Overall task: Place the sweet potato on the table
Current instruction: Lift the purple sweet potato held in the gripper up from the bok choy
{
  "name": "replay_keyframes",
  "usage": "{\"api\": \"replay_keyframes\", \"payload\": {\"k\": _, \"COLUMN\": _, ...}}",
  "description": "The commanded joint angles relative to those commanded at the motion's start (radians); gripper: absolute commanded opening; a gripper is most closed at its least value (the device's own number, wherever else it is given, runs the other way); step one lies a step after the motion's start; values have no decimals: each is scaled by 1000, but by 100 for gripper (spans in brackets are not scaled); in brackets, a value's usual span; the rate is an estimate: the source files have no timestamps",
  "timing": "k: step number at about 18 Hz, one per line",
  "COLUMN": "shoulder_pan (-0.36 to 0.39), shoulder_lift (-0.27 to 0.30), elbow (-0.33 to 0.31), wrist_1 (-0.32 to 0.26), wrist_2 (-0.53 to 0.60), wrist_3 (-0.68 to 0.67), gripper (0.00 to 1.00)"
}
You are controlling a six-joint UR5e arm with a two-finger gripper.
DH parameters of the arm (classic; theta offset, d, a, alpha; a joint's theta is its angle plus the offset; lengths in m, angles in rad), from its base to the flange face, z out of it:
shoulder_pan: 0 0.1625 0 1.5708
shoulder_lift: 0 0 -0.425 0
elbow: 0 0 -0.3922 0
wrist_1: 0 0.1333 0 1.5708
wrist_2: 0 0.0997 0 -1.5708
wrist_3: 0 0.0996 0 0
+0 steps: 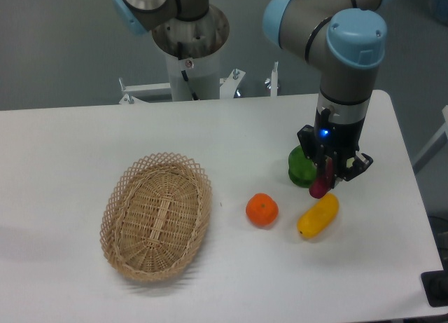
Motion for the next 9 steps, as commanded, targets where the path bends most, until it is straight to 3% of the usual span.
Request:
{"api": "replay_keyframes", "payload": {"k": 7, "shoulder_pan": -2, "shoulder_lift": -6, "elbow": -2, "wrist_1": 9, "wrist_2": 0, "wrist_3": -23, "gripper": 10}}
{"api": "replay_keyframes", "payload": {"k": 9, "shoulder_pan": -6, "shoulder_lift": -12, "elbow": -6, "wrist_1": 40, "wrist_2": 0, "wrist_3": -54, "gripper": 10}}
